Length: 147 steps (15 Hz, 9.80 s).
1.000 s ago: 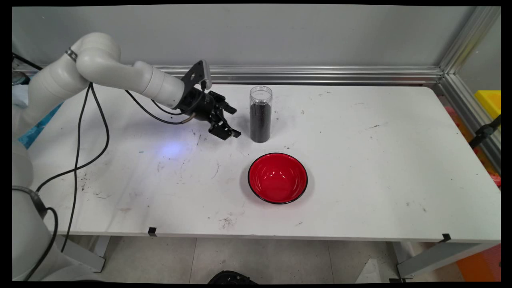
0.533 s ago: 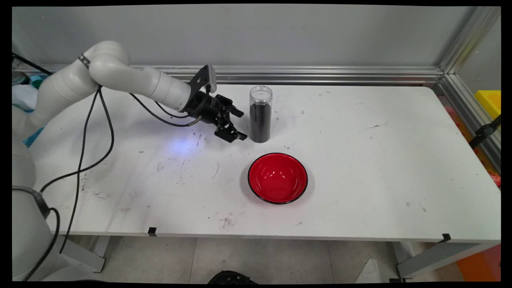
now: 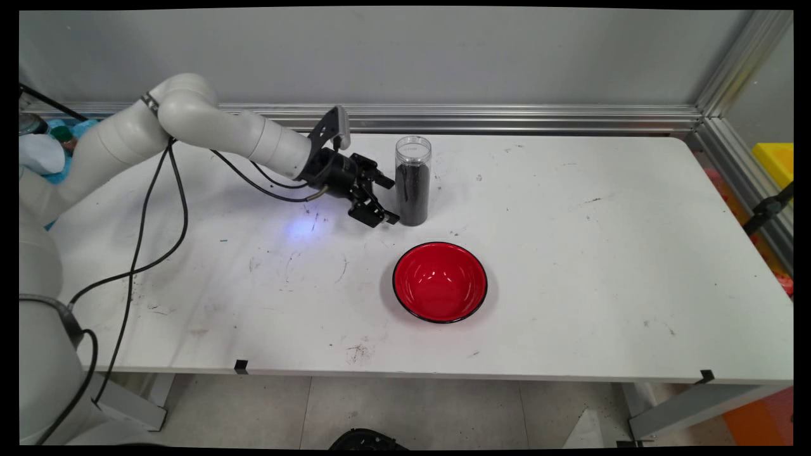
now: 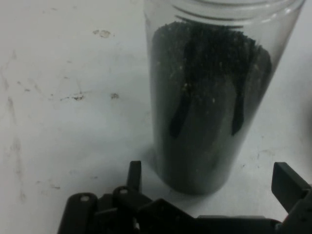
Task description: Pick up the black seasoning powder from the table, then pour the black seasoning powder in the red bowl
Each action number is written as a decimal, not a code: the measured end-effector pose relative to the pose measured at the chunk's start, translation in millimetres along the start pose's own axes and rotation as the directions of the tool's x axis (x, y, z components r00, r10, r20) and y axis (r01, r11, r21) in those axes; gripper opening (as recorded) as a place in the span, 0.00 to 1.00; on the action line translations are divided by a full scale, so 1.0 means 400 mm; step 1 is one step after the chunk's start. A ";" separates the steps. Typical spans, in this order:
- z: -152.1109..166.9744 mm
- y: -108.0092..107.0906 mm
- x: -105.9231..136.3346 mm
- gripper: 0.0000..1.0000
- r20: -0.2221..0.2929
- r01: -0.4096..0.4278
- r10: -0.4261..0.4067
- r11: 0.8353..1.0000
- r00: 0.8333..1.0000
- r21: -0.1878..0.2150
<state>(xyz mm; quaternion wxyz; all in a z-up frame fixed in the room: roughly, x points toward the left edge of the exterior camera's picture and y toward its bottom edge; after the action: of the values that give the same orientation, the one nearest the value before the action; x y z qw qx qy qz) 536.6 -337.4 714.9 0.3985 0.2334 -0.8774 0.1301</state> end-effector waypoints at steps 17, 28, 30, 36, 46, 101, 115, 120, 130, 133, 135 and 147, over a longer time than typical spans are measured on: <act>0.084 -0.018 -0.011 1.00 -0.051 0.034 -0.035 0.999 0.998 -0.016; 0.081 -0.012 -0.014 0.00 -0.041 0.016 -0.017 0.999 0.999 -0.044; 0.070 -0.013 -0.004 0.00 -0.038 0.010 -0.011 0.999 0.999 -0.042; 0.024 -0.008 0.042 0.00 -0.018 -0.017 0.016 1.000 1.000 -0.026; -0.057 0.027 0.178 0.00 -0.004 -0.162 0.162 0.987 0.987 -0.018; 0.110 0.124 0.234 0.00 0.103 -0.976 0.974 0.189 0.200 0.107; 0.129 0.134 0.251 0.00 0.136 -0.990 0.991 -0.021 -0.002 0.138; 0.131 0.137 0.259 0.00 0.149 -0.984 0.986 -0.097 -0.075 0.147; 0.133 0.146 0.280 0.00 0.187 -0.958 0.962 -0.233 -0.201 0.170; 0.133 0.149 0.282 0.00 0.191 -0.952 0.957 -0.254 -0.220 0.174; 0.132 0.154 0.284 0.00 0.193 -0.946 0.952 -0.270 -0.236 0.178; 0.127 0.195 0.279 0.00 0.213 -0.924 0.935 -0.325 -0.283 0.199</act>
<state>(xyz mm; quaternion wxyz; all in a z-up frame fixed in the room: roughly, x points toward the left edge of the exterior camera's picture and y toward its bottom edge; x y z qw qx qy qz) 400.1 -325.9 763.4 0.1090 -0.5112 -0.6699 0.5272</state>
